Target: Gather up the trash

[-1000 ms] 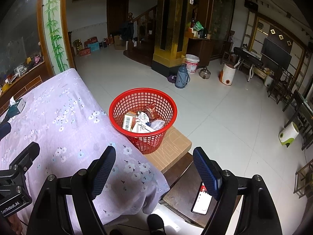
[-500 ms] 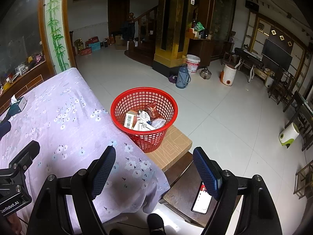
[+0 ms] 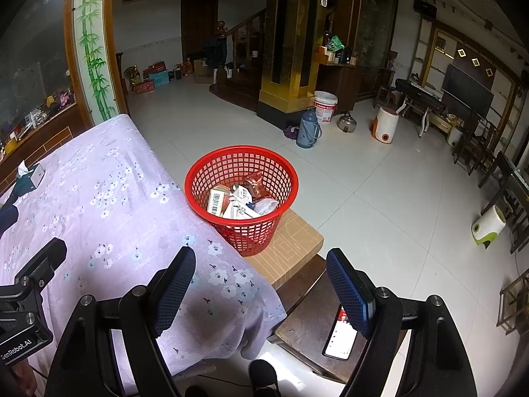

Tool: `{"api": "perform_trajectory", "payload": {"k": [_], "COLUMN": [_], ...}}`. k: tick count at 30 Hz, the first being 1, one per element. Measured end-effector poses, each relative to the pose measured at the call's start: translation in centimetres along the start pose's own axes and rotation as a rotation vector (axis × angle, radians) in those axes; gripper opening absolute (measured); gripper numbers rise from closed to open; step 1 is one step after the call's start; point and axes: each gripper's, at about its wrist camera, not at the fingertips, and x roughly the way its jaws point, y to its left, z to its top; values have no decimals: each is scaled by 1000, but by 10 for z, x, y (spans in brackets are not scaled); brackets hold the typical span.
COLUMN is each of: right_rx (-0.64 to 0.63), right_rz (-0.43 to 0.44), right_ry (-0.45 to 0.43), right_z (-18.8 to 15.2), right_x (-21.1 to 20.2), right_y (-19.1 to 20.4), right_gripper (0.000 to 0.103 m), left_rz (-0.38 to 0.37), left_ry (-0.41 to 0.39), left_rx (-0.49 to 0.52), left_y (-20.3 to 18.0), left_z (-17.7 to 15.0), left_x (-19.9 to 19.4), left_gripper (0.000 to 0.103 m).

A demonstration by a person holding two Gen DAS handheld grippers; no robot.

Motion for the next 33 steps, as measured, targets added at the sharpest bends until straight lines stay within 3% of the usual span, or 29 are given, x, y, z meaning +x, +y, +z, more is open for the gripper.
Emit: {"api": "perform_trajectory", "payload": {"k": [24, 28, 33], "right_rx": [-30, -70, -207], "right_rz": [17, 47, 119], "right_ry": [21, 54, 121], "right_z": [6, 8, -2], "right_x": [15, 31, 58], "right_y": [6, 26, 85], "right_gripper": [85, 85, 85], "left_rz": [15, 45, 170], "left_ry": [28, 69, 155], "left_rx": [-37, -106, -252], "left_y": [2, 22, 76], "left_z": [-9, -21, -63], "left_x": [5, 11, 14], "left_gripper": [95, 95, 95]}}
